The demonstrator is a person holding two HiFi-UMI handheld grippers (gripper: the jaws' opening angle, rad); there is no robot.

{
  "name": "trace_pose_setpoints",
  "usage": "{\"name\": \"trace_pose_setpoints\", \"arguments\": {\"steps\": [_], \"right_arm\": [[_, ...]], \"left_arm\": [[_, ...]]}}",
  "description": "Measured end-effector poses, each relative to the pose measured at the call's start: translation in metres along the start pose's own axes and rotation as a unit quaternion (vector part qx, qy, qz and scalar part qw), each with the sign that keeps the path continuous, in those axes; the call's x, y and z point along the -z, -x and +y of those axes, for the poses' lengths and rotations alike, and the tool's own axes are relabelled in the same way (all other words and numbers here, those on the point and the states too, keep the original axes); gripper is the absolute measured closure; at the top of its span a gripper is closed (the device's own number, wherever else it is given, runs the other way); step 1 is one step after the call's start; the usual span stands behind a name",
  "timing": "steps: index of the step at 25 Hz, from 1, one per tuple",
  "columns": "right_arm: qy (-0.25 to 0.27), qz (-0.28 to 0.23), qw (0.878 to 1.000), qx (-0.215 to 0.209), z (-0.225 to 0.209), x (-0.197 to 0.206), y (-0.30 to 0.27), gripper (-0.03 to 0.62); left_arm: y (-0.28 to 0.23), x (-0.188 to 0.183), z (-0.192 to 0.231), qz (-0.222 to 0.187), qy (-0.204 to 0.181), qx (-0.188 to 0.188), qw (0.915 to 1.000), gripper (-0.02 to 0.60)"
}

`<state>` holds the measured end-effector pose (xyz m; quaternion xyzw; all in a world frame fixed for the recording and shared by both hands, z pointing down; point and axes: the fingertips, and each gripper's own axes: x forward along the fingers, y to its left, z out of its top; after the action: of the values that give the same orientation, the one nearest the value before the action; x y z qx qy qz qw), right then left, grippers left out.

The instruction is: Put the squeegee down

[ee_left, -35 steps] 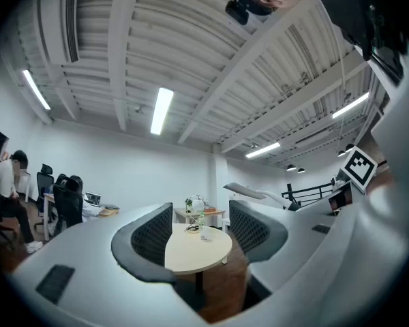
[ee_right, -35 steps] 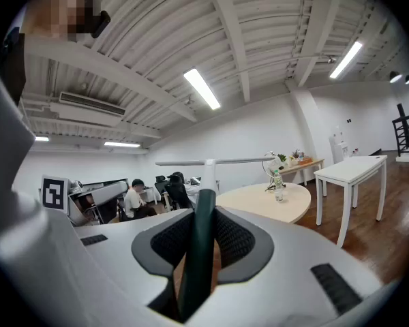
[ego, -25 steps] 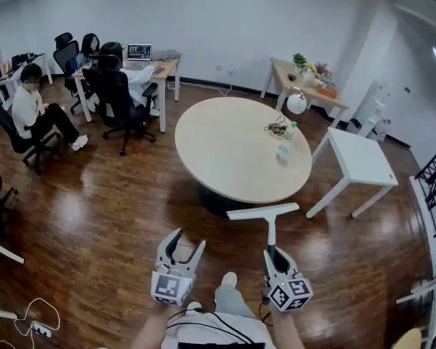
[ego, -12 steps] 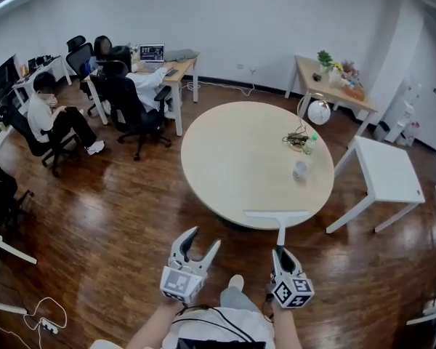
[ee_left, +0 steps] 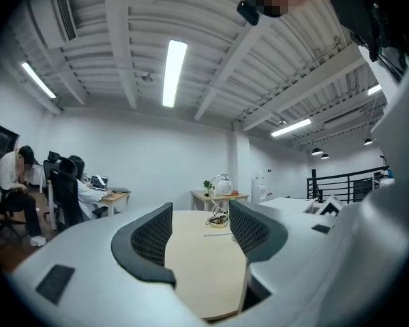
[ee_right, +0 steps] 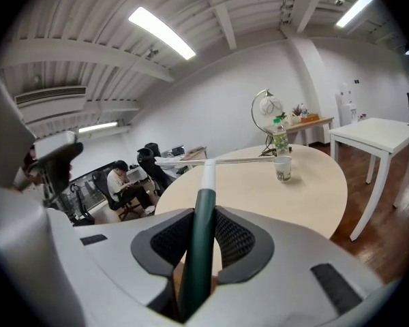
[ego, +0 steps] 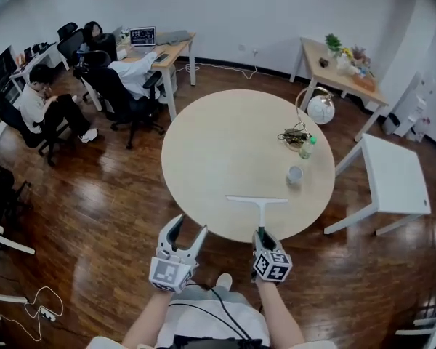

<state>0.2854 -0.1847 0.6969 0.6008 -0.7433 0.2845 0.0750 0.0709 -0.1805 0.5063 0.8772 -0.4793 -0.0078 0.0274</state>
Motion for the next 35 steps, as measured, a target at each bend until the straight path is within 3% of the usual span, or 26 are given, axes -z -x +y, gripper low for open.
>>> {"name": "trace_pose_setpoints", "arguments": {"steps": [5,8,16,18,19,24,27,30,35], "right_arm": [[0.016,0.043,0.998,0.033,-0.053,0.010,-0.075,0.480],[0.047,0.061,0.995,0.061,-0.071,0.010,-0.111,0.479],[0.057,0.158,0.980,0.111,-0.100,0.067,-0.169,0.479],[0.038,0.168,0.980,0.102,-0.093,0.076,-0.178,0.475],[0.036,0.165,0.981,0.093,-0.088,0.076,-0.182,0.439],[0.074,0.098,0.990,0.071,-0.058,0.032,-0.172,0.245],[0.082,0.014,0.995,0.050,-0.029,-0.017,-0.157,0.233],[0.079,-0.086,0.993,0.028,0.006,-0.080,-0.125,0.233],[0.076,-0.245,0.967,-0.006,0.080,-0.183,-0.058,0.233]], "left_arm": [[-0.014,0.023,0.009,0.042,0.009,-0.014,0.9990,0.339],[-0.021,0.037,0.025,0.069,-0.016,0.002,0.9975,0.339],[-0.022,0.031,0.060,0.082,-0.025,0.029,0.9959,0.339],[-0.018,0.031,0.075,0.081,-0.023,0.027,0.9961,0.337],[-0.016,0.030,0.084,0.080,-0.021,0.025,0.9963,0.334],[-0.009,0.037,0.128,0.076,-0.013,0.008,0.9970,0.333],[-0.011,0.032,0.148,0.065,-0.006,-0.003,0.9979,0.333],[-0.018,0.015,0.156,0.048,-0.001,-0.004,0.9989,0.334],[-0.028,-0.023,0.166,0.001,-0.003,0.004,1.0000,0.334]]}}
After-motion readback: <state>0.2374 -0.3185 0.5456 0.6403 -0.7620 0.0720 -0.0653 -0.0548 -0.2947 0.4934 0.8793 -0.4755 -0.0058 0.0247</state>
